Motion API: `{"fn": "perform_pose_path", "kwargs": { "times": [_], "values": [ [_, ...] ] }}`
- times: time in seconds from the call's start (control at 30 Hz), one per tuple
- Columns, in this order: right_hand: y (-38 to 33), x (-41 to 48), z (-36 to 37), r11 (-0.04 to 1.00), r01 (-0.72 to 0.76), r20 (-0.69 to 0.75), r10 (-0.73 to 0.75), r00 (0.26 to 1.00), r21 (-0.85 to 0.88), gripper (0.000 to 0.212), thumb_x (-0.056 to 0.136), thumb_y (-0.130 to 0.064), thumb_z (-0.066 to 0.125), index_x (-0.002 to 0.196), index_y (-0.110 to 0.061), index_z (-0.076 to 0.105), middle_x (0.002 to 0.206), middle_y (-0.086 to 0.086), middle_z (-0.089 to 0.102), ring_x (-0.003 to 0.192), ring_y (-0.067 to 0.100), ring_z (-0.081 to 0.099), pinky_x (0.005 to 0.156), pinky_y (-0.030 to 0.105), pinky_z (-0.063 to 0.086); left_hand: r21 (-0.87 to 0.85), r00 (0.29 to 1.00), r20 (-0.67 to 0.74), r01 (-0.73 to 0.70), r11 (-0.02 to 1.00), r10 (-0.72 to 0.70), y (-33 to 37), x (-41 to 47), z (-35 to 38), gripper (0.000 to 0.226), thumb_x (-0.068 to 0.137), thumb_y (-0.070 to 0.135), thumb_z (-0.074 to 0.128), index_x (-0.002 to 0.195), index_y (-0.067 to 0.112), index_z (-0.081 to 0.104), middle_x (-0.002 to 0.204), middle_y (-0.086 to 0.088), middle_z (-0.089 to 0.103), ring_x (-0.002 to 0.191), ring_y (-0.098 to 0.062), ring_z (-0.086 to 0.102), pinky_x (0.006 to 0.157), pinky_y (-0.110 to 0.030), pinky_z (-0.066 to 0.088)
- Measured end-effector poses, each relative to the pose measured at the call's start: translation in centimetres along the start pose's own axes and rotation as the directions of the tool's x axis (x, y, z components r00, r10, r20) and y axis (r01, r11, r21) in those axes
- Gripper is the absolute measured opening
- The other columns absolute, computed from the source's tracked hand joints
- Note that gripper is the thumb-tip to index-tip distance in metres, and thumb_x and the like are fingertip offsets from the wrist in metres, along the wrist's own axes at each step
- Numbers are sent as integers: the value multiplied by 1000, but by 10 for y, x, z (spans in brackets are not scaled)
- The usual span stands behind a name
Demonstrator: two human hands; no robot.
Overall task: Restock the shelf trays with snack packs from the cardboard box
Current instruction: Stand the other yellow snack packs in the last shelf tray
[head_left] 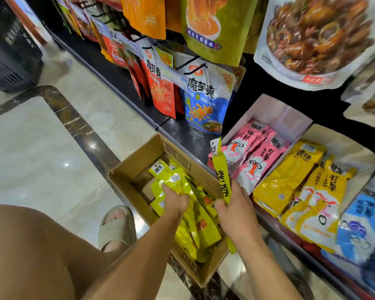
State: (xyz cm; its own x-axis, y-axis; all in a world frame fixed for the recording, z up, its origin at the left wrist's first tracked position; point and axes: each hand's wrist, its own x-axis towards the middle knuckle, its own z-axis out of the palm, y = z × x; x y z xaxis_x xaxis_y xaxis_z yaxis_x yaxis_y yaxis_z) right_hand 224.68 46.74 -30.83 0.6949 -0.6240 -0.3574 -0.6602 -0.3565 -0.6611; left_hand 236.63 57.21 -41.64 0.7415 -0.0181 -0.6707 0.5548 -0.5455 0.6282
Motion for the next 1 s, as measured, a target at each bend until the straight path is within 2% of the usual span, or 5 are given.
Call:
{"fn": "perform_pose_path", "kwargs": {
  "times": [0.23,0.47,0.63,0.77,1.0],
  "values": [
    [-16,-27,-29,995,37,-87,-29,996,93,53,89,-17,59,141,-16,46,126,10,59,118,33,54,97,41,47,-316,968,189,-97,944,163,53,-50,-45,60,94,11,53,147,26,29,111,-5,63,87,-25,65,72,-41,57],
    [-18,-66,-60,973,106,-189,-67,980,207,21,90,-15,61,109,-18,57,92,-5,61,86,22,55,71,31,39,-249,920,288,-197,948,267,85,-118,-59,87,60,34,93,125,14,40,109,-11,67,91,-27,71,74,-45,61],
    [-16,-101,-87,943,73,-222,1,975,324,12,93,-19,61,89,-29,56,76,-7,63,69,18,58,64,32,44,-88,890,370,-250,964,264,93,-162,-56,57,72,53,69,113,14,58,111,-14,66,89,-22,64,70,-31,48],
    [-3,-119,-108,873,21,-202,90,975,488,21,80,-37,71,97,-27,64,86,-4,75,83,21,72,77,41,59,-214,802,554,-120,969,222,99,-212,-45,47,94,34,48,65,5,72,52,-8,64,40,-14,59,43,-21,50],
    [43,-153,-148,665,-31,-163,228,960,746,29,83,-2,61,106,-17,71,98,6,78,95,31,74,90,54,58,-304,696,706,129,944,132,90,-246,11,51,99,42,35,112,3,64,113,-13,67,103,-33,62,89,-50,52]
  ]
}}
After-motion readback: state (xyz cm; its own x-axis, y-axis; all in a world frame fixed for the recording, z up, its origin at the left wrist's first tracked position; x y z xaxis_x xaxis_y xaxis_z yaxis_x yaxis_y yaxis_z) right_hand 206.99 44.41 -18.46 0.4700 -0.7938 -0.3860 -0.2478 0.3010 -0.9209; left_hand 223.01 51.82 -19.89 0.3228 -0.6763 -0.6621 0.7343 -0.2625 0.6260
